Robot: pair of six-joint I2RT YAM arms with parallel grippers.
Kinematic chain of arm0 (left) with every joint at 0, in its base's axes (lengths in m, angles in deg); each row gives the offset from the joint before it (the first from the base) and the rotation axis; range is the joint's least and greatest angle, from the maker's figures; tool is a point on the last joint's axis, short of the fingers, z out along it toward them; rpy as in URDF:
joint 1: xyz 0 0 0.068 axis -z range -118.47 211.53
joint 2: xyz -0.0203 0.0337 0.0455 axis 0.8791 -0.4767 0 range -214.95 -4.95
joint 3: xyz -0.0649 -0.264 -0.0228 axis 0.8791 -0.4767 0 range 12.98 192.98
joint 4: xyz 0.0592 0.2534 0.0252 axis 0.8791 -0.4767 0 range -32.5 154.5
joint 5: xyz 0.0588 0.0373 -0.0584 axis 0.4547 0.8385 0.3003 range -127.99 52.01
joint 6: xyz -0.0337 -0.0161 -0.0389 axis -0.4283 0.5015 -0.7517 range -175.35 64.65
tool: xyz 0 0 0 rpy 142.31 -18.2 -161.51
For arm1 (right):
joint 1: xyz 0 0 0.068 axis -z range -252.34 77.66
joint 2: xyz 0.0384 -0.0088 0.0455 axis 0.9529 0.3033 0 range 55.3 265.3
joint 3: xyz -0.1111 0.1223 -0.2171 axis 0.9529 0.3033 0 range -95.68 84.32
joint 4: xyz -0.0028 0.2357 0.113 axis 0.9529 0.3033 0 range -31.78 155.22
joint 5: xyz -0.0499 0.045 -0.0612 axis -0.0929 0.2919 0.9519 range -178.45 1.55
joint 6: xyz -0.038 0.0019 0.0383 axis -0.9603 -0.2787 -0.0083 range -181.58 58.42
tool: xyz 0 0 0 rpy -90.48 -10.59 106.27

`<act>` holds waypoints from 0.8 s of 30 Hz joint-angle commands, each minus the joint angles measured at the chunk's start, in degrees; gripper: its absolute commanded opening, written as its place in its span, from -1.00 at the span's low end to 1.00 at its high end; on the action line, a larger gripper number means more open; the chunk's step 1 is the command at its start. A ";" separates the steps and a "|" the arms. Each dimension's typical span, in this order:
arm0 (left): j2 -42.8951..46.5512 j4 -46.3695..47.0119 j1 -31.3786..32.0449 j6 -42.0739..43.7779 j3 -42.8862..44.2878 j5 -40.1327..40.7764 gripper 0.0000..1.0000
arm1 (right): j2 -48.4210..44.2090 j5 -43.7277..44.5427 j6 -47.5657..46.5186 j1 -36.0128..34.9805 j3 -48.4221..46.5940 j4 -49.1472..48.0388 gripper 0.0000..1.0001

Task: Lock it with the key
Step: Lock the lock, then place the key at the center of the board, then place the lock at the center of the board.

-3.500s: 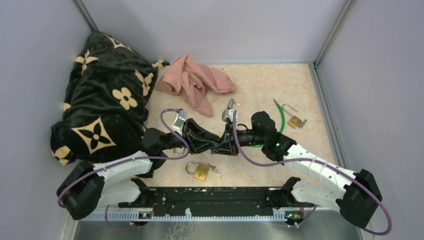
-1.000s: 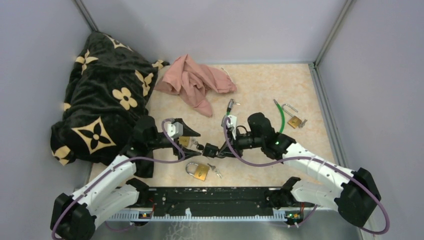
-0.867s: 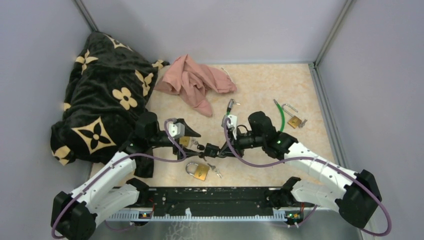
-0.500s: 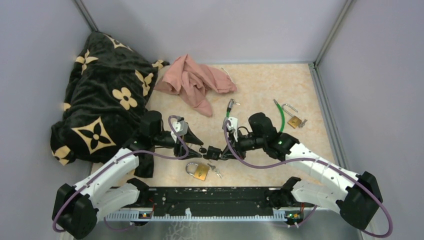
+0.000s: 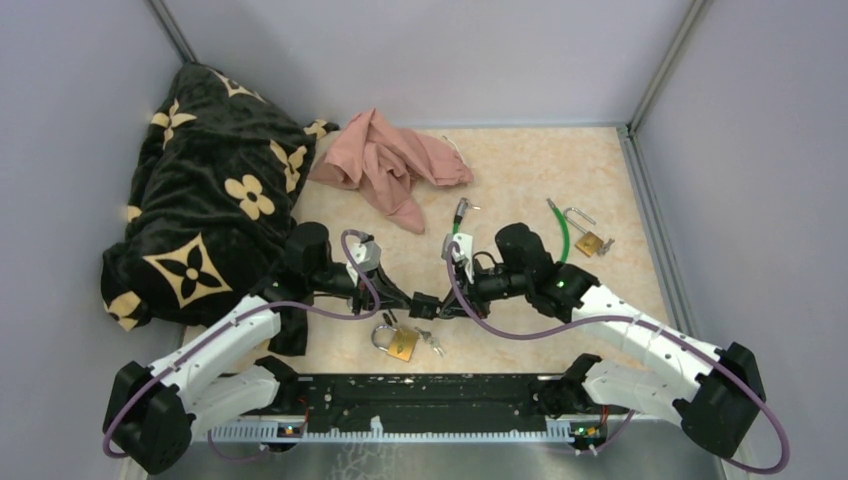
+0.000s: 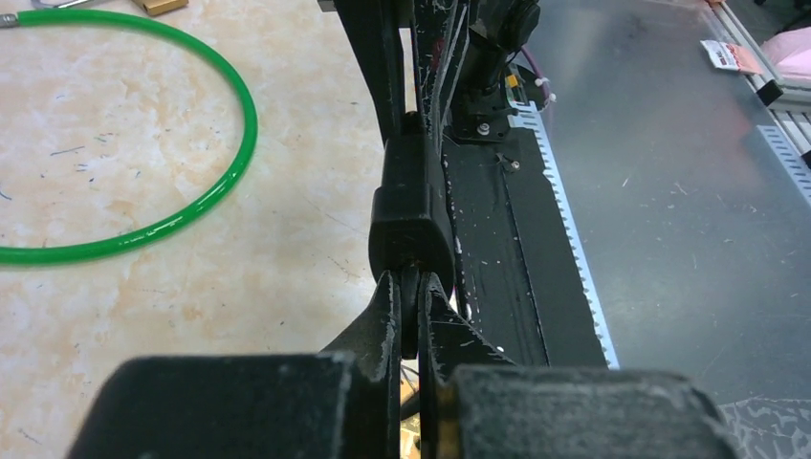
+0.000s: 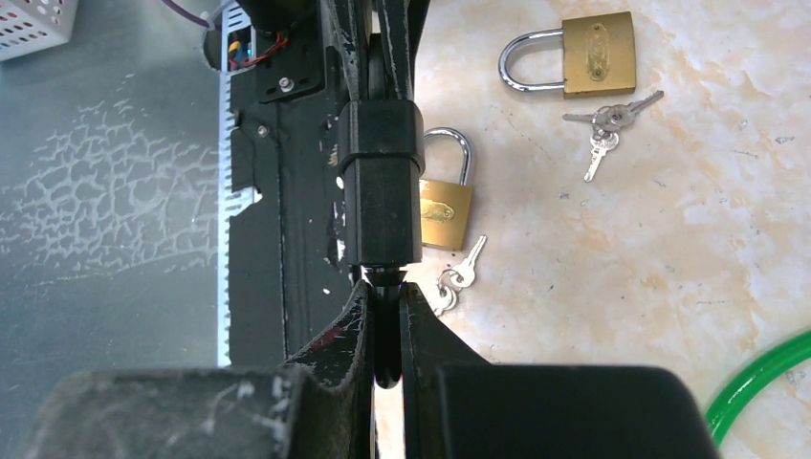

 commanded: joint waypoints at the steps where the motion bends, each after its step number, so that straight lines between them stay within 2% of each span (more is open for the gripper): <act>1: 1.06 0.18 0.45 0.97 0.85 0.57 -1.00 | -0.64 -0.86 -0.93 -0.40 -4.74 -4.60 -1.00; 5: 3.12 -5.24 -1.09 7.48 1.17 7.73 -1.00 | -0.69 1.23 -1.04 -0.10 -3.93 -3.06 -1.00; 8: 4.83 -13.66 -5.94 17.75 1.95 9.91 -1.00 | -0.68 2.69 -1.27 1.94 -2.60 -1.37 -1.00; 11: 6.86 -19.84 -11.03 23.86 2.62 10.48 -1.00 | -0.42 5.51 -1.27 3.24 -2.30 0.16 -1.00; 16: 10.00 -24.37 -15.12 25.09 2.69 9.91 -1.00 | 1.16 8.90 -1.71 5.02 -3.58 2.07 -1.00; 19: 10.86 -16.83 -15.11 14.68 0.03 14.45 -1.00 | 5.09 10.44 3.34 5.16 -3.37 -1.08 -1.00; 22: 10.15 -4.17 -15.10 -9.52 -3.69 27.38 -1.00 | 11.35 7.64 15.47 5.16 -1.94 -11.57 -1.00; 24: 10.09 -0.03 -15.15 -25.64 -5.82 37.55 -0.97 | 17.05 4.78 22.99 5.16 -2.07 -16.15 -1.00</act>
